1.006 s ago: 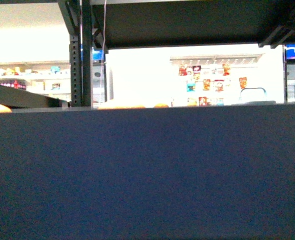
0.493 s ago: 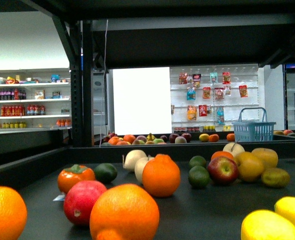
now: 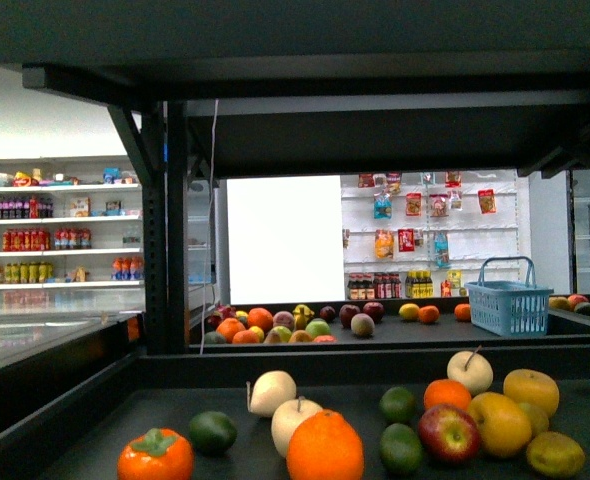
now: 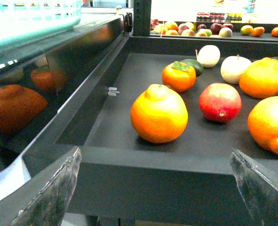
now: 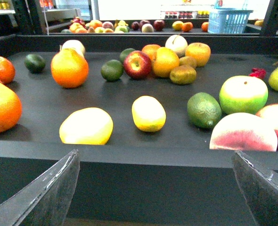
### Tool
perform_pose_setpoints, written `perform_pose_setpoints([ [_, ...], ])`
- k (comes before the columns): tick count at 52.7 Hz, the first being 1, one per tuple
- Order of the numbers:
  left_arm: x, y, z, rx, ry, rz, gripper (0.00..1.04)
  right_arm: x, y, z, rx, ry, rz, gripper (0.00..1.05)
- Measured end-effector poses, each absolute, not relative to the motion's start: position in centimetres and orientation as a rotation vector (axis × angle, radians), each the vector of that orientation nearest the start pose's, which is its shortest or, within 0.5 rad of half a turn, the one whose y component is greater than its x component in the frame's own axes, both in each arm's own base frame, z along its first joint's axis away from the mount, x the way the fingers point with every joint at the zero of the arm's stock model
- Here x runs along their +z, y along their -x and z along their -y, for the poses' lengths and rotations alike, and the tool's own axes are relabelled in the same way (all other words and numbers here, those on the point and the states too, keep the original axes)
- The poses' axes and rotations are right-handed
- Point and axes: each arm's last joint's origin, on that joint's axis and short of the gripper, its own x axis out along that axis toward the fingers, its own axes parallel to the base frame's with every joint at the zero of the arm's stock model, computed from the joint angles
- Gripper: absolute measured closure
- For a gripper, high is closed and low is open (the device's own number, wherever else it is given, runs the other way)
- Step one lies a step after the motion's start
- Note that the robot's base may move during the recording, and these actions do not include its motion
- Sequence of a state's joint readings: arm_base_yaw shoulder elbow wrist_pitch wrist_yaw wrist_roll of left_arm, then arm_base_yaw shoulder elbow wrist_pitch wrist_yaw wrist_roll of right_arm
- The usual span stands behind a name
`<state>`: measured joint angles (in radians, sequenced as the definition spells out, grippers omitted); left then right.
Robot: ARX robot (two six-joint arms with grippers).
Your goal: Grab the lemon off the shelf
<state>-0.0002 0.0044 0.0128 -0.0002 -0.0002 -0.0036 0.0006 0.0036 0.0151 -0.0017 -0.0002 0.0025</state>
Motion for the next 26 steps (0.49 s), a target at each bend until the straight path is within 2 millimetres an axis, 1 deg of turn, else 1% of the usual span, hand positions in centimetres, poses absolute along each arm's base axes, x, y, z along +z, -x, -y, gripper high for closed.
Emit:
perform_pose_setpoints([
  [26,16.75,-9.72,0.00,0.000,0.004,0.008,0.08,16.82,-9.70,-0.01,0.001,-0.002,0.009,0.08],
])
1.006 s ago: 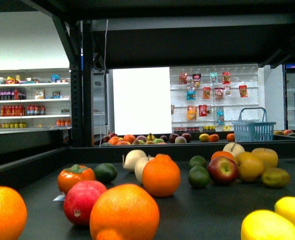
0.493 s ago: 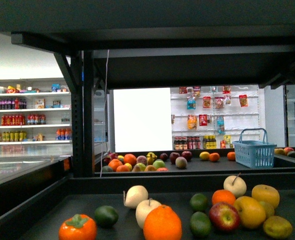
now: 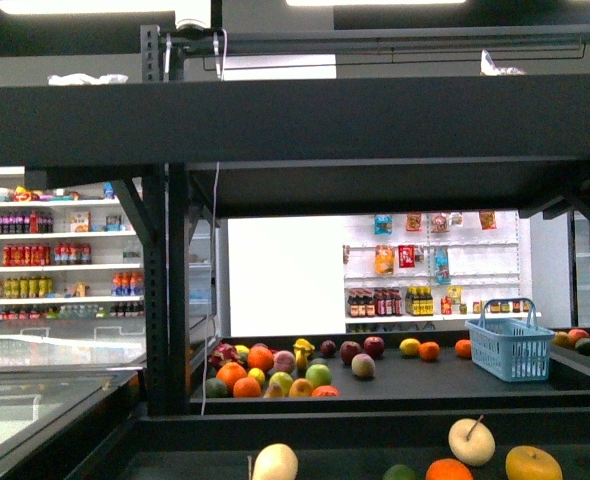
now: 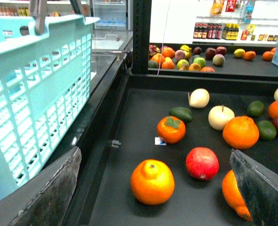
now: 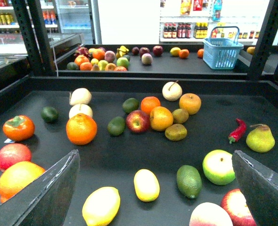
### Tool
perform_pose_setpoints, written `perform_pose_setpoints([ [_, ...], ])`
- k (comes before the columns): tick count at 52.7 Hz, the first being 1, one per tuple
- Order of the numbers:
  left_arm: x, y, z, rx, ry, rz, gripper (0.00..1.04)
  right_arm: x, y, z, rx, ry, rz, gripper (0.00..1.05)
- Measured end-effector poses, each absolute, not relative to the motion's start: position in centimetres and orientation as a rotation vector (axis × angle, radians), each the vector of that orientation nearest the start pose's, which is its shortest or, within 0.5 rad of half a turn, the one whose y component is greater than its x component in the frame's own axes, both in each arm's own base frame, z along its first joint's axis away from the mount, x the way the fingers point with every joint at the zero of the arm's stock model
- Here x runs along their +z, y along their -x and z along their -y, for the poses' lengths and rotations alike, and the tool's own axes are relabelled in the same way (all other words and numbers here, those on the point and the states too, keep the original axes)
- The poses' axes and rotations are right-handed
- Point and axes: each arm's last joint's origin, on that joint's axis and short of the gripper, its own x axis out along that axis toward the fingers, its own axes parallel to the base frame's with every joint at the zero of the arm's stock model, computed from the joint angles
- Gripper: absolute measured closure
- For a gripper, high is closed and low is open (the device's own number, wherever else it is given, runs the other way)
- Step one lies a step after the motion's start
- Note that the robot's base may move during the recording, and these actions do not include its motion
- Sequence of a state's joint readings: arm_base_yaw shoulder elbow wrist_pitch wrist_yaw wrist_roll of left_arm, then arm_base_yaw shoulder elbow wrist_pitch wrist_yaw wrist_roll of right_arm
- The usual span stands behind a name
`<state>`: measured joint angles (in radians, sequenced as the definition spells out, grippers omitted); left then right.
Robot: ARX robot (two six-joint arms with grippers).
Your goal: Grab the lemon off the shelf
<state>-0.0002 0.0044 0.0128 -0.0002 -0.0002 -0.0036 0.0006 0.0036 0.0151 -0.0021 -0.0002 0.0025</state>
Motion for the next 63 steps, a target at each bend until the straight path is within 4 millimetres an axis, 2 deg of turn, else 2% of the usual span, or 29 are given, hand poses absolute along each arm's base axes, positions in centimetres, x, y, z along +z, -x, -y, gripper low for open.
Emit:
perform_pose_setpoints([
  [32,16.7,-9.7,0.0,0.003,0.008,0.006,0.08,16.8,-9.7,0.0,0.001,-0.002,0.010,0.08],
  [36,16.6,-9.9,0.0,0.078,0.150,-0.070,0.08,16.8,-9.7,0.0,-0.002,-0.002,0.010,0.08],
  [38,17.1,-10.3,-0.1,0.065,0.292,-0.108,0.08,16.8,-9.7,0.0,0.001,-0.002,0.010,0.08],
  [45,21.4,-12.1,-1.6,-0.002,0.636,-0.079,0.08,16.8,-9.7,0.0,0.001,-0.002,0.010,0.08],
  [50,24.8,-13.9,-3.6,-0.038,0.805,-0.056,0.08,16.8,-9.7,0.0,0.001,-0.002,0.010,0.08],
  [54,26.6,-15.5,-5.8,-0.013,0.905,-0.047,0.08,16.8,-9.7,0.0,0.001,-0.002,0.010,0.08],
  [58,27.3,-17.3,-7.9,0.030,0.998,-0.059,0.08,16.8,-9.7,0.0,0.001,-0.002,0.010,0.08],
  [63,27.2,-19.7,-10.4,0.090,1.108,-0.096,0.08,16.8,-9.7,0.0,0.001,-0.002,0.010,0.08],
])
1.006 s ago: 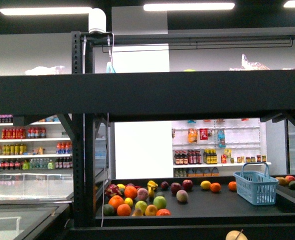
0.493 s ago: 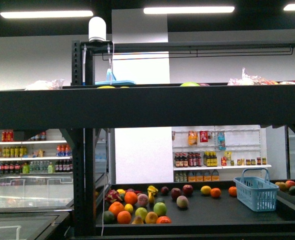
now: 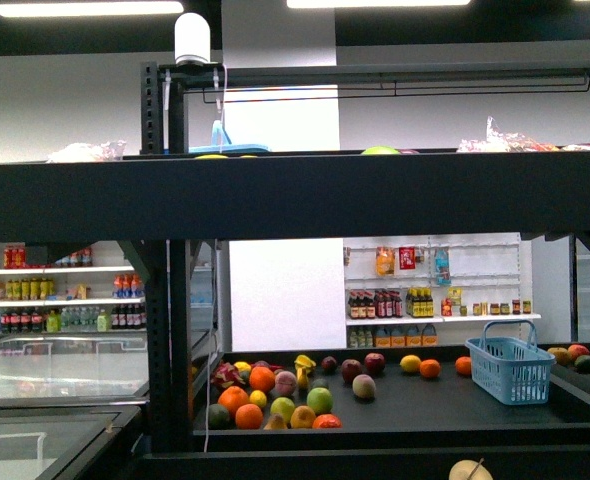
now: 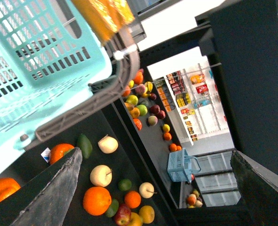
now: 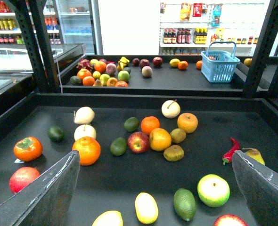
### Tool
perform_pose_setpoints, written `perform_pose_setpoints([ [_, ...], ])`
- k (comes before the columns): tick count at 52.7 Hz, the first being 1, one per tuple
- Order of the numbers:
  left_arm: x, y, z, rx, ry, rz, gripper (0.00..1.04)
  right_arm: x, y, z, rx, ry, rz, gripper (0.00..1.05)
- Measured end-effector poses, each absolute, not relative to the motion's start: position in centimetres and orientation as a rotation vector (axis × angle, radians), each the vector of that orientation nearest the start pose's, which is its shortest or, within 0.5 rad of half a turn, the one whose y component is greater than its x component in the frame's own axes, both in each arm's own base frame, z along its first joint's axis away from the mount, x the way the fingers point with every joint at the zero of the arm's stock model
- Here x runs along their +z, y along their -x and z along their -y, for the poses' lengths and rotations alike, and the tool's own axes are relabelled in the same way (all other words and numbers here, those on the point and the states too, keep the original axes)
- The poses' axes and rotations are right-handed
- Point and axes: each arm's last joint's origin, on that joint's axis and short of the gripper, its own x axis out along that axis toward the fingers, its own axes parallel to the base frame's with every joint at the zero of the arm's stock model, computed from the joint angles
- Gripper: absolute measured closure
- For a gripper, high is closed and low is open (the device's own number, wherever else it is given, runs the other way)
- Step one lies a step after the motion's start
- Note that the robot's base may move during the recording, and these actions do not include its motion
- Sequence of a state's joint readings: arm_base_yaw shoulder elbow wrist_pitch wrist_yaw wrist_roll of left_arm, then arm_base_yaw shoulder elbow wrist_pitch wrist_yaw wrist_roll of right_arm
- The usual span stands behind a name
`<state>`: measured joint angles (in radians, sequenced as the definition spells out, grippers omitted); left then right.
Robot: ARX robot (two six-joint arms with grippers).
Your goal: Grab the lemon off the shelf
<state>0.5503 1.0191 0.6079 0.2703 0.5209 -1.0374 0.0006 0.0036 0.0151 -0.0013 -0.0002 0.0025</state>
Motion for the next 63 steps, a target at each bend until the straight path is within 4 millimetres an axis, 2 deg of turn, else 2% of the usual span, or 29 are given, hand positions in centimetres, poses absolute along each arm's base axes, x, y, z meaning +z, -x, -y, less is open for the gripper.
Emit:
perform_pose_setpoints([
  [8,27.6,-23.8,-13.6,0.133,1.217,-0.109,0.08,16.8,-9.7,0.0,0.001,-0.002,0.010,0.08],
  [23,28.9,-29.8,-17.4,0.144,1.304,-0.074,0.08,16.8,-9.7,0.0,0.001,-0.002,0.010,0.08],
  [40,28.4,-34.8,-18.8,0.166,1.368,-0.087,0.08,16.8,-9.7,0.0,0.001,-0.002,0.010,0.08],
  [59,27.8,-36.1,-19.2,0.183,1.384,-0.088,0.08,16.8,-9.7,0.0,0.001,-0.002,0.010,0.08],
  [63,27.6,-36.2,-19.2,0.189,1.383,-0.090,0.26,16.8,-9.7,0.0,0.001,-0.002,0.010,0.08],
])
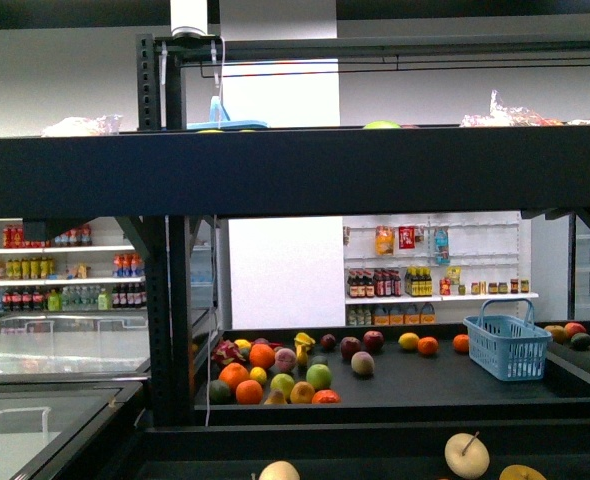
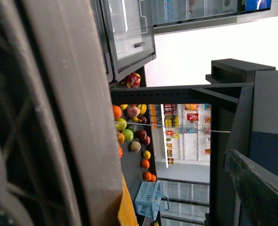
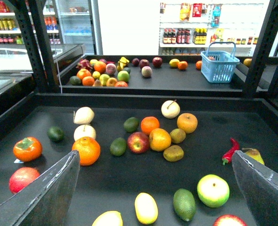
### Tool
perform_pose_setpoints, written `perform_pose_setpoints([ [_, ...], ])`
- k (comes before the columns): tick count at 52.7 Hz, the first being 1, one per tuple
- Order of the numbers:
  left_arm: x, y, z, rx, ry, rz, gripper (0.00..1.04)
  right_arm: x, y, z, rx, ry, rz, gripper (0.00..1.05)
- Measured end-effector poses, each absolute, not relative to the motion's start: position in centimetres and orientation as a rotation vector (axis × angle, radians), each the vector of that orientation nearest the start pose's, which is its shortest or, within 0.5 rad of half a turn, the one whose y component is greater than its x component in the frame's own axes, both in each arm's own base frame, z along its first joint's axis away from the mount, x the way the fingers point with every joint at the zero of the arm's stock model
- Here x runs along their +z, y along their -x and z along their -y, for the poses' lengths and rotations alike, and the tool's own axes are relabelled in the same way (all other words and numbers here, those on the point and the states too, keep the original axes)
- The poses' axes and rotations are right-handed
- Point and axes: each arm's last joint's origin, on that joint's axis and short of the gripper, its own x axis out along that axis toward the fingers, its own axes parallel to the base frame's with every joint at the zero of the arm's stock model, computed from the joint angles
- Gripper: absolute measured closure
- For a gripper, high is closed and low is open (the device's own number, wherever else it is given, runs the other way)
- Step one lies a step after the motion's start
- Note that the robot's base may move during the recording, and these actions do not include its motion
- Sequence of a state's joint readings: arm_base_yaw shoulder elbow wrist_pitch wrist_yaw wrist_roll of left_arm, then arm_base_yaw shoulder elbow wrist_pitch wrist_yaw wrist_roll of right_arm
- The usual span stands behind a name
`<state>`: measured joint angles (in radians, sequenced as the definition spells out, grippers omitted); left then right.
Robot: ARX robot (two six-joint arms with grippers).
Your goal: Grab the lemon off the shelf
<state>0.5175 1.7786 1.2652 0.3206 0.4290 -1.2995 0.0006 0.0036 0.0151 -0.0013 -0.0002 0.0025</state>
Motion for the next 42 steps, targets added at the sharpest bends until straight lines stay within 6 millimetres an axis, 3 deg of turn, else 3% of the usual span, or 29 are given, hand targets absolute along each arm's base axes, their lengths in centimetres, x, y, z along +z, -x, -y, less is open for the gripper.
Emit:
perform_pose_setpoints([
  [18,26.4,-35.6,-18.9,0.217,1.406,-0.118,0.84,16.8,-9.7,0.0,0.001,-0.002,0.010,0.08],
  [25,26.9,-35.1,-18.2,0.194,1.404,-0.126,0.91,16.8,-9.7,0.0,0.001,-0.002,0.010,0.08],
  [32,28.6,-34.3,-16.4,0.143,1.374,-0.129,0.93,16.8,-9.7,0.0,0.001,-0.002,0.010,0.08],
  [42,31.1,-33.4,-12.5,0.018,1.307,-0.164,0.98,16.8,-9.7,0.0,0.001,-0.002,0.010,0.08],
])
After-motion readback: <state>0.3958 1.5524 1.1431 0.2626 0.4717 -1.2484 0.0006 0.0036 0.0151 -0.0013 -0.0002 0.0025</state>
